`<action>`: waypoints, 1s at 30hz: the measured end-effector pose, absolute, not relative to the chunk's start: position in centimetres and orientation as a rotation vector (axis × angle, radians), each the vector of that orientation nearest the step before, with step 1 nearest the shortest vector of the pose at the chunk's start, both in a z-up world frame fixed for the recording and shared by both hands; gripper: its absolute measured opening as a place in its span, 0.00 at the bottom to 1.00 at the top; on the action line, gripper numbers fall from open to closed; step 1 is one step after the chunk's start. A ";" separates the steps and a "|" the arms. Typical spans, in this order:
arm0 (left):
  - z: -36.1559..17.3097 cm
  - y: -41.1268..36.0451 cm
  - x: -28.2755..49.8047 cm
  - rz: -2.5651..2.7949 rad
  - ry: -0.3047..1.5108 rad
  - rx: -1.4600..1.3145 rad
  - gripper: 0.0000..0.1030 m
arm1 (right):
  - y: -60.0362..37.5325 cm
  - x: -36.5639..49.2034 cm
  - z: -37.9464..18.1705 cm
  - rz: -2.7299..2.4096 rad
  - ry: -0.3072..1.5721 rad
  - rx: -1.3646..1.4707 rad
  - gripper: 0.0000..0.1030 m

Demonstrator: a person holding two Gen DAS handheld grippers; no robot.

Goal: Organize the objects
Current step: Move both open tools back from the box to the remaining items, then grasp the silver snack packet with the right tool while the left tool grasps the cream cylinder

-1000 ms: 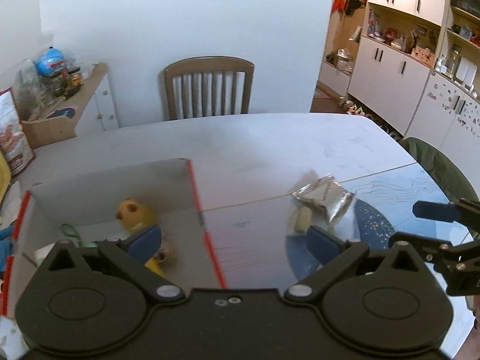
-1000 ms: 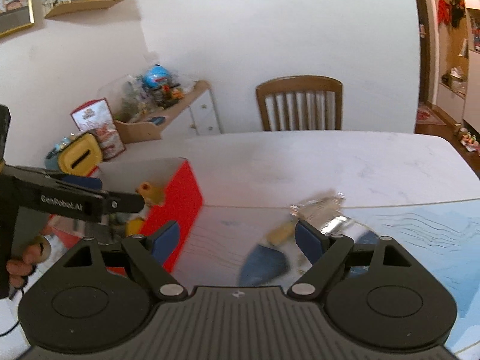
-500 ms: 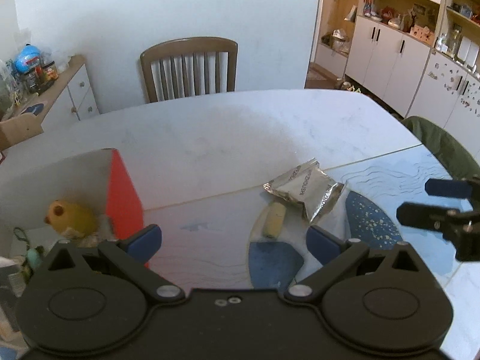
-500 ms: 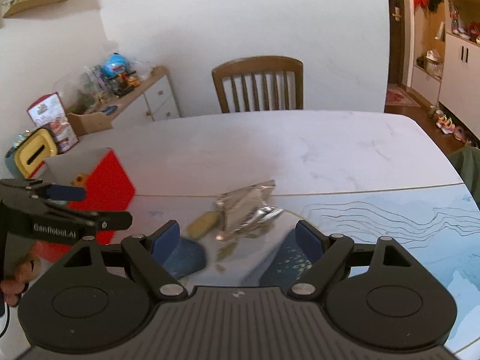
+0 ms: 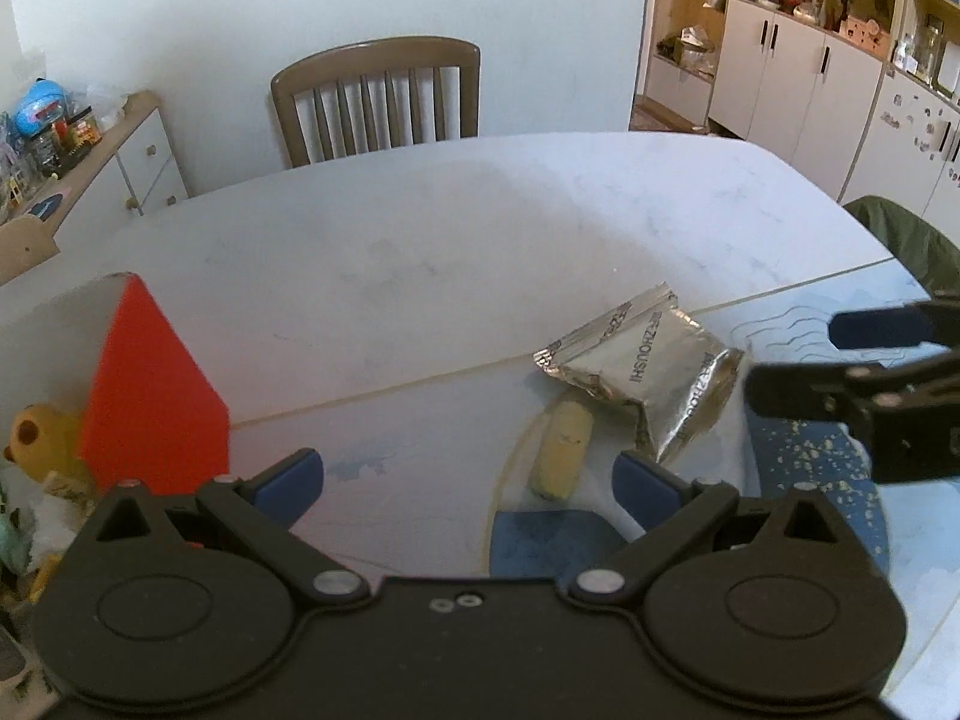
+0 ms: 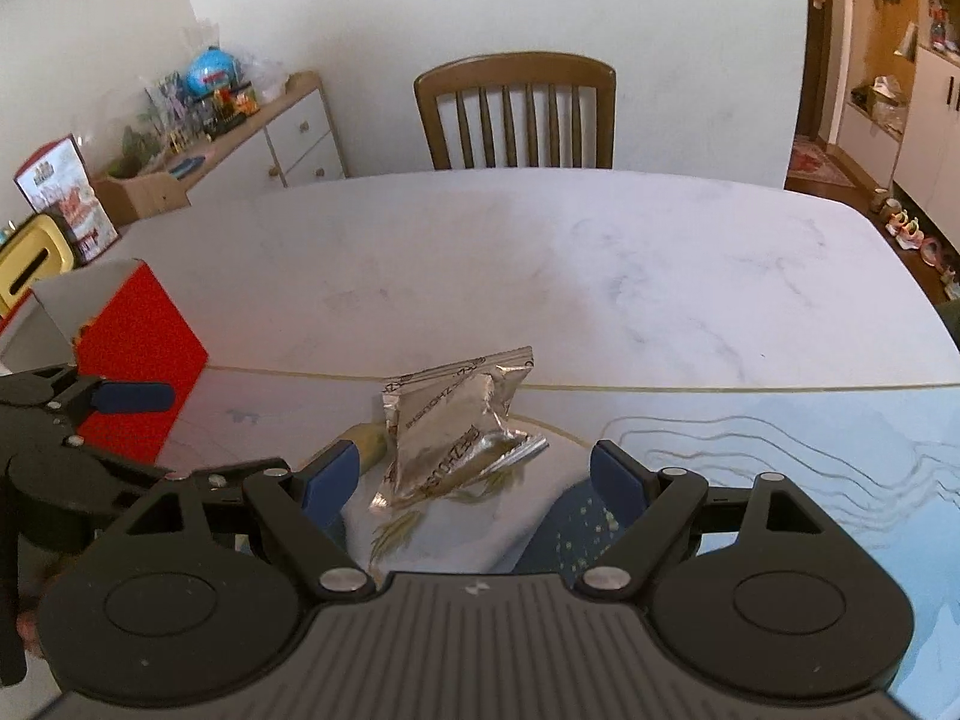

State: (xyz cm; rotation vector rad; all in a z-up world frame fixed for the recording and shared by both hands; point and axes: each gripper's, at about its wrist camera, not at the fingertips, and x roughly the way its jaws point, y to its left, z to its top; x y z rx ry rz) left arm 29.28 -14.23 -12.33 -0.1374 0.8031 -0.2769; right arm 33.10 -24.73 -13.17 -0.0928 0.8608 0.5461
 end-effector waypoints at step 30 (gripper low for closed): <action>-15.4 -17.3 32.2 -0.348 0.825 -0.129 0.73 | -20.6 37.2 -17.9 0.606 0.936 -0.190 0.82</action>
